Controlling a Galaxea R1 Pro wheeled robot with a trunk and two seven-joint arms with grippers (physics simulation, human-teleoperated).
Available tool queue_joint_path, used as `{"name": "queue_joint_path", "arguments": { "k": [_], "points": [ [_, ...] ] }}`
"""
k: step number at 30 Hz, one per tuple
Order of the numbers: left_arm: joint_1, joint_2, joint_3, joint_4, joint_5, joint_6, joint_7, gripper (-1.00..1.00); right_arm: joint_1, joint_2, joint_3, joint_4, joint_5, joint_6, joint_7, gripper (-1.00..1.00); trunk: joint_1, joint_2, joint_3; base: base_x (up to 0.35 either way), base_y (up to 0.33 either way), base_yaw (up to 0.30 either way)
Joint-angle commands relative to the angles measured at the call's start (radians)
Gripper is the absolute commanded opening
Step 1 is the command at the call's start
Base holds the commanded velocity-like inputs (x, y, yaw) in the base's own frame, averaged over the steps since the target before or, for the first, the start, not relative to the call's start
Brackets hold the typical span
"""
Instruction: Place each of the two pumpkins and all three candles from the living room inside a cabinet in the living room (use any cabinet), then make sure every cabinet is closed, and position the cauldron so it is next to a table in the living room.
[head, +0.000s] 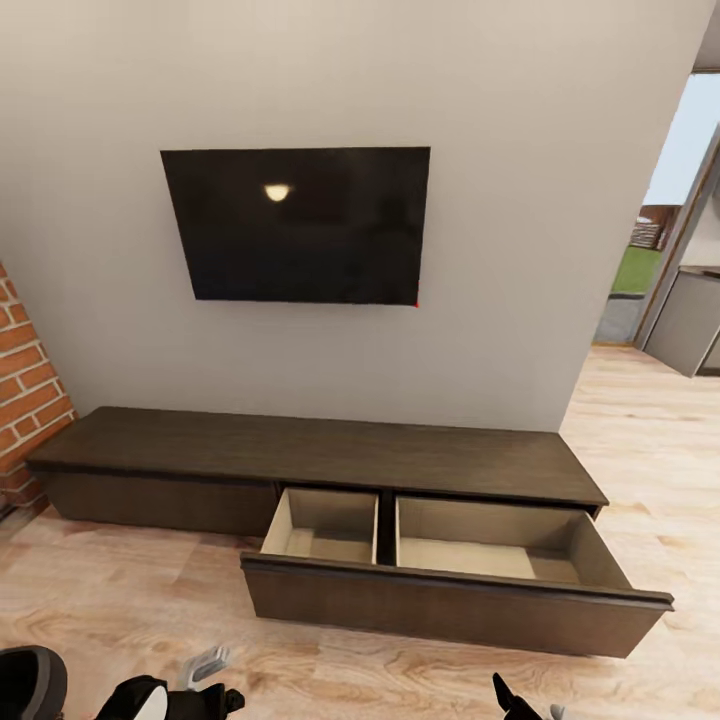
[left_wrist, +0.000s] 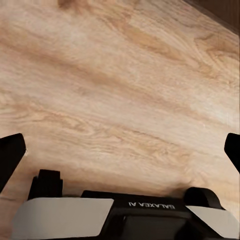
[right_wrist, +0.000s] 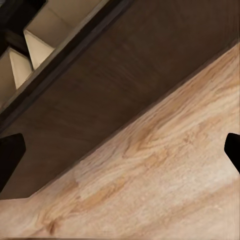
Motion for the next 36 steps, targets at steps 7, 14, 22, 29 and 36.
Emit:
{"name": "queue_joint_path", "arguments": {
  "k": [7, 14, 22, 29, 36],
  "points": [
    [-0.003, 0.000, -0.005, 0.120, 0.003, -0.127, 0.074, 1.00, 0.000, 0.000, 0.001, 0.001, -0.006, -0.004, 0.004, 1.00, -0.027, 0.049, 0.028, 0.000, 0.000, 0.224],
    [-0.003, -0.024, 0.001, 0.133, 0.011, -0.212, 0.155, 1.00, -0.001, 0.000, 0.002, 0.001, -0.003, -0.006, 0.002, 1.00, -0.050, 0.091, 0.053, 0.000, 0.000, 0.225],
    [-0.002, -0.049, 0.022, 0.185, 0.016, -0.333, 0.159, 1.00, -0.001, 0.001, 0.002, 0.000, 0.035, -0.029, -0.076, 1.00, -0.050, 0.091, 0.061, 0.000, 0.000, 0.225],
    [-0.001, -0.087, 0.022, 0.193, 0.016, -0.408, 0.158, 1.00, 0.000, 0.009, 0.002, 0.000, 0.086, -0.034, -0.104, 1.00, -0.050, 0.091, 0.067, -0.002, 0.000, 0.228],
    [-0.001, -0.098, 0.023, 0.247, 0.013, -0.451, 0.160, 1.00, 0.000, 0.065, 0.002, -0.002, 0.195, -0.035, -0.228, 1.00, -0.050, 0.091, 0.073, -0.218, 0.000, 0.244]
  ]
}}
